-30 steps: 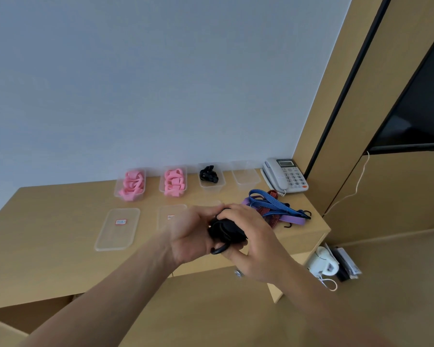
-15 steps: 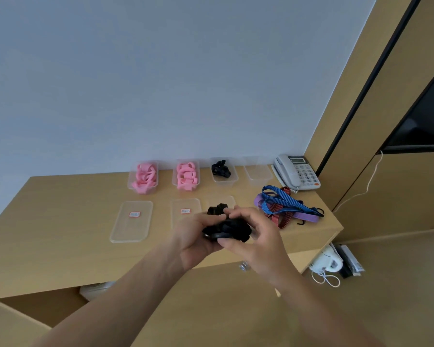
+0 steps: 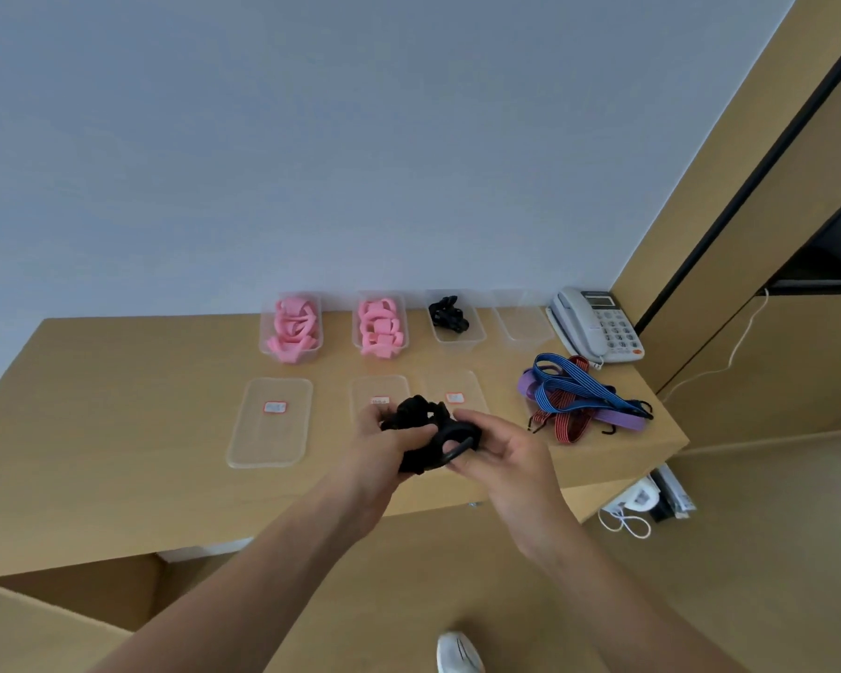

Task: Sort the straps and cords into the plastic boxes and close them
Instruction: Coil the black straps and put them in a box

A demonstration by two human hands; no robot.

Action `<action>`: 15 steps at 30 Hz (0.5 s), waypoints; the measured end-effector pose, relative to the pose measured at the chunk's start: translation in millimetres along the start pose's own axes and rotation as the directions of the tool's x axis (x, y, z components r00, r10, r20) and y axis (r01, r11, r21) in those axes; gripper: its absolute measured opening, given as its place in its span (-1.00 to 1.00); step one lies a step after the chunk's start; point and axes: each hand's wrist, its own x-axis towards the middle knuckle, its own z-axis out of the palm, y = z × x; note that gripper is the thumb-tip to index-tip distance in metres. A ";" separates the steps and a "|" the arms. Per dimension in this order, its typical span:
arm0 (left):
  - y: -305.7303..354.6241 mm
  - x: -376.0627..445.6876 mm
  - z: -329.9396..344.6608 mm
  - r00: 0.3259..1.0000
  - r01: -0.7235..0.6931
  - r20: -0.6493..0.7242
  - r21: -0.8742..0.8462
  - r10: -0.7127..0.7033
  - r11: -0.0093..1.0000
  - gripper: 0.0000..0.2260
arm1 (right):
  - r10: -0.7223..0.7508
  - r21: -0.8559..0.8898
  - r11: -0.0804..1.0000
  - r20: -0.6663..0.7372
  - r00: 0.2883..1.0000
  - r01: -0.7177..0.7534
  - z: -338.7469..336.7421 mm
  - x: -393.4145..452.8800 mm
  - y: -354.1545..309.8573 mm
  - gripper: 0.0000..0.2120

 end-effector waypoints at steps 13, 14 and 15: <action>32.5 152.3 56.0 0.998 0.046 0.021 0.201 -0.051 0.979 -0.79 | 0.216 0.120 0.969 0.008 0.976 -0.215 -51.4 168.6 8.2 -0.92; 34.8 165.6 62.2 0.999 0.042 0.011 0.228 -0.046 0.973 -0.78 | 0.254 0.145 0.956 0.021 0.967 -0.255 -57.8 182.9 9.4 -0.90; 36.5 178.4 67.6 0.999 0.045 0.002 0.262 -0.047 0.964 -0.76 | 0.290 0.151 0.945 0.031 0.957 -0.291 -63.9 197.1 10.7 -0.87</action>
